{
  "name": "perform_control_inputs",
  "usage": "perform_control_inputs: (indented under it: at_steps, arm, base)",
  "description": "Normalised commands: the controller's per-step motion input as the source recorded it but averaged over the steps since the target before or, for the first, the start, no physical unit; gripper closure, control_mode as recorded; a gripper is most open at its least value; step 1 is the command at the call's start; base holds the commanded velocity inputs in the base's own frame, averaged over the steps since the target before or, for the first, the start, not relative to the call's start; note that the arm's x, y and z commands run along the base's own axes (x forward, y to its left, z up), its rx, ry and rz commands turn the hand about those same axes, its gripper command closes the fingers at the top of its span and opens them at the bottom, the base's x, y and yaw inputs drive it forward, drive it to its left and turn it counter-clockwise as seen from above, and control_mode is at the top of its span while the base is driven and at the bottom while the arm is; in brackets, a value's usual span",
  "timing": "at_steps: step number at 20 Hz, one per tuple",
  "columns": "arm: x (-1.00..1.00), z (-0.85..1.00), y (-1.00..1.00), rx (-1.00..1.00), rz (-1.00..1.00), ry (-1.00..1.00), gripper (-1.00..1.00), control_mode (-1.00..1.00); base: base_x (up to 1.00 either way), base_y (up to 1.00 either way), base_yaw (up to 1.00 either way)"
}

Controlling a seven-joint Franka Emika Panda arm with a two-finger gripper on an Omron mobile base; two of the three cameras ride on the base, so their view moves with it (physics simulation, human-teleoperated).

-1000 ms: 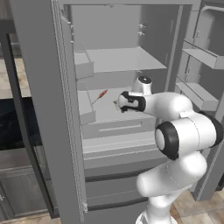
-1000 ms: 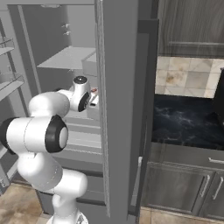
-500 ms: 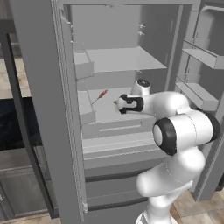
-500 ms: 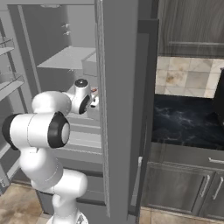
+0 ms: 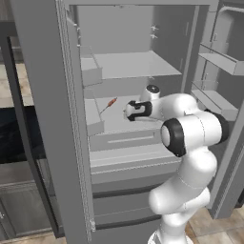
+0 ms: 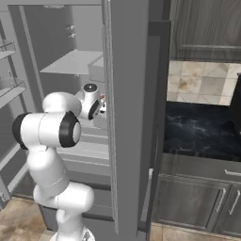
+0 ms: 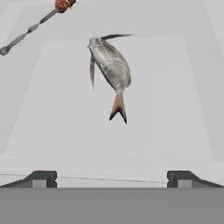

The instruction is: Take the fish out of the fridge, briefly rinse it in the sink, and place it on the tray next to the sink.

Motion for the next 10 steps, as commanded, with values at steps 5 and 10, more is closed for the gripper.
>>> perform_control_inputs:
  at_steps: [5,10]
  arm:
    - [0.32,-0.24,0.00,-0.03,0.00,-0.05,-1.00,-1.00]
    - [0.36,-0.21,0.00,-0.04,0.00,-0.08,-1.00,-1.00]
  base:
    - [0.00,0.00,0.00]
    - [0.00,0.00,0.00]
